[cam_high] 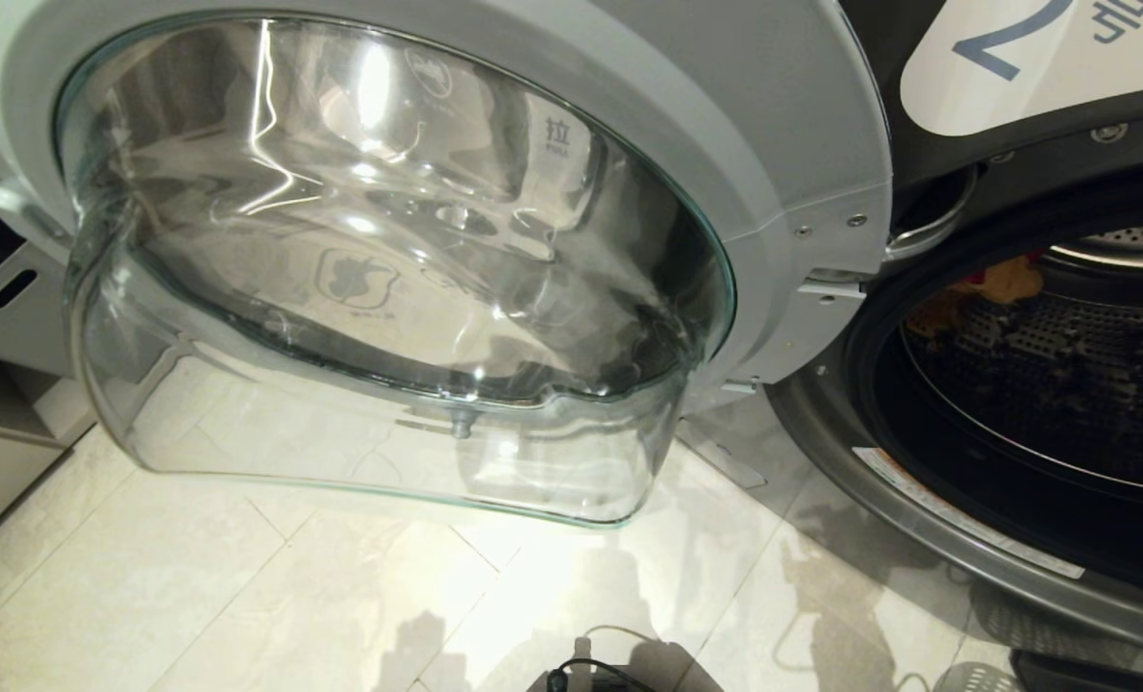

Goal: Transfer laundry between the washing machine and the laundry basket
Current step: Pick a cloth and place it into the basket

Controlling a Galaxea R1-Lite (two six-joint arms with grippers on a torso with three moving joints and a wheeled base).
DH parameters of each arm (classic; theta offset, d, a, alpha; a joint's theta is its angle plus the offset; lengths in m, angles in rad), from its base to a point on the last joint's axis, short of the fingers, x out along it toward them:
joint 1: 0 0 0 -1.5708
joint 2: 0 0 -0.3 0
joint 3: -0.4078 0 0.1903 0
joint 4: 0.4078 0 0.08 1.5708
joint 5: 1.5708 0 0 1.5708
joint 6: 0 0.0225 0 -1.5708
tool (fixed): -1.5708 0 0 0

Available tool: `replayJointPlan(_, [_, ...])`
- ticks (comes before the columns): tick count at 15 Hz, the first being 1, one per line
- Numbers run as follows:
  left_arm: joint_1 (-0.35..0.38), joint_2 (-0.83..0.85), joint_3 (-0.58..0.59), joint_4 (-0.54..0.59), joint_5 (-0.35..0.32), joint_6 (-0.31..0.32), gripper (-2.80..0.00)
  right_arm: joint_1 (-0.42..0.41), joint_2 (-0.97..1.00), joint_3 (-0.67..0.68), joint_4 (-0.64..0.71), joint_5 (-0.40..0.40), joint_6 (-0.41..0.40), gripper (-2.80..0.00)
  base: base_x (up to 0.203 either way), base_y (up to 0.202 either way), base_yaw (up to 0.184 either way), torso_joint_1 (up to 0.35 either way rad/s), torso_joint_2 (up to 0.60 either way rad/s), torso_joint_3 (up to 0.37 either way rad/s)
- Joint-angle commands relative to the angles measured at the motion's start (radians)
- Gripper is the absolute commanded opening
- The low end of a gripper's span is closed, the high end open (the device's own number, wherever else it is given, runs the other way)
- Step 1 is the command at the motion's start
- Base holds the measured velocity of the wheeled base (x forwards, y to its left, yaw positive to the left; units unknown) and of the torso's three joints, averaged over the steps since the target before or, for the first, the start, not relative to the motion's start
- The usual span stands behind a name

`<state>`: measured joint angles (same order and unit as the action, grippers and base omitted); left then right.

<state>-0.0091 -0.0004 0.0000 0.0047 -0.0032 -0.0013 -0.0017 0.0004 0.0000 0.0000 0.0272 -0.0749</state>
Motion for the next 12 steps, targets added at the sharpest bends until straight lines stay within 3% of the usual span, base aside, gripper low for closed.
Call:
replayJointPlan(1, [0.0,0.0,0.0,0.0,0.0,0.0,-2.8,0.0,0.0,0.0,0.0,0.0,0.0,0.0,0.0,0.0,0.0,0.0,0.0,0.0])
replayJointPlan(3, [0.0,0.0,0.0,0.0,0.0,0.0,-2.8,0.0,0.0,0.0,0.0,0.001,-0.013,0.0,0.0,0.0,0.0,0.0,0.0,0.0])
replayJointPlan(5, [0.0,0.0,0.0,0.0,0.0,0.0,-2.8,0.0,0.0,-0.042,-0.009,-0.002,-0.126,0.0,0.0,0.0,0.0,0.0,0.0,0.0])
replayJointPlan(7, [0.0,0.0,0.0,0.0,0.0,0.003,-2.8,-0.001,0.026,-0.169,0.041,0.036,-0.205,0.0,0.0,0.0,0.0,0.0,0.0,0.0])
replayJointPlan(10, [0.0,0.0,0.0,0.0,0.0,0.003,-2.8,-0.012,0.219,-0.263,0.081,0.063,-0.221,0.0,0.0,0.0,0.0,0.0,0.0,0.0])
replayJointPlan(12, [0.0,0.0,0.0,0.0,0.0,0.004,-2.8,-0.034,0.442,-0.305,0.001,0.066,-0.22,0.0,0.0,0.0,0.0,0.0,0.0,0.0])
